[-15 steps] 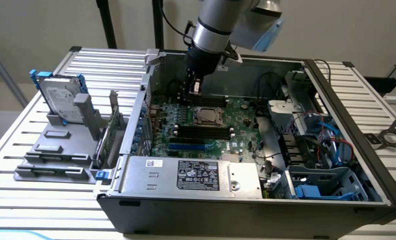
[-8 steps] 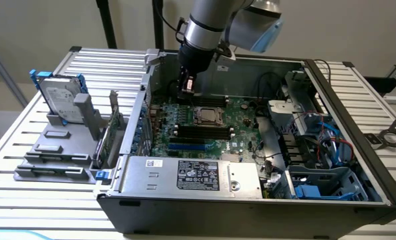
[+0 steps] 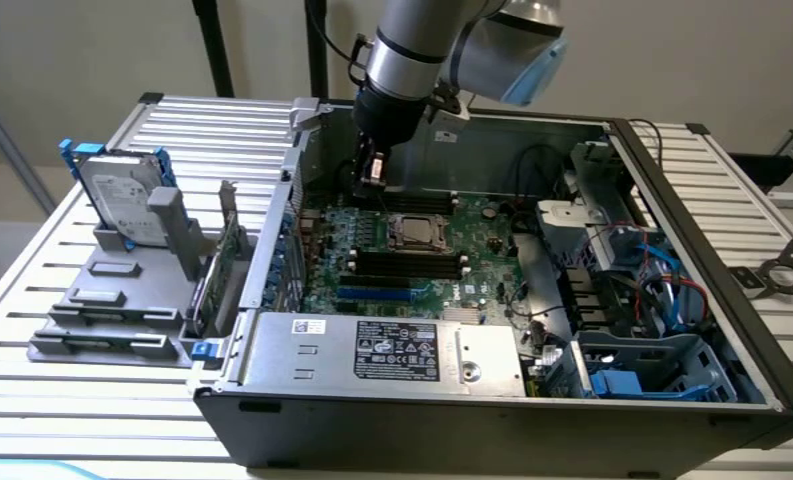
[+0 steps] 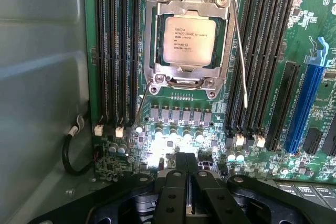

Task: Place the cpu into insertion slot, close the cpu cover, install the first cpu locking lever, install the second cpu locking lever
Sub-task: 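Install the first cpu locking lever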

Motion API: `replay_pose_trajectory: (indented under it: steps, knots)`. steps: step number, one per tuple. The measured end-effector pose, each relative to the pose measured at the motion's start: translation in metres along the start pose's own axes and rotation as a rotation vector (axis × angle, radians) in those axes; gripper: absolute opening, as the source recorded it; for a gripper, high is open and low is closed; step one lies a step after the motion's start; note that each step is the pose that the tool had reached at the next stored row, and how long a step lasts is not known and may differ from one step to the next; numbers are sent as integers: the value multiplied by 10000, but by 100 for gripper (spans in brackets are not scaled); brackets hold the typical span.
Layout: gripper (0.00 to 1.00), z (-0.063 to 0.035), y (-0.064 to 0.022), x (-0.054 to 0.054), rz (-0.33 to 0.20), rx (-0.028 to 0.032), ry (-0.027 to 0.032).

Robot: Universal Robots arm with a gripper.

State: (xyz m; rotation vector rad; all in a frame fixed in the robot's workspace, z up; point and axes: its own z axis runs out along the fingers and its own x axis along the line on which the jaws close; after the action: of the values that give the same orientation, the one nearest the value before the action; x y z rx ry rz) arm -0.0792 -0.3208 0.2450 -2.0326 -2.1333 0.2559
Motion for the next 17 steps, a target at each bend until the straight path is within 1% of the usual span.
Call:
replay_pose_trajectory:
  steps: [8, 9, 10, 12, 13, 15, 17]
  knots:
    - [11, 0, -1, 0, 2, -7, 3]
    - [11, 0, -4, -1, 23, -22, 44]
    - [11, 1, -5, 0, 47, -41, 130]
    - [11, 1, -5, 0, 175, -52, 277]
    - [11, 2, -7, 0, 255, -55, 340]
    - [11, 3, -13, 1, 421, -64, 460]
    - [11, 3, -16, 1, 616, -70, 566]
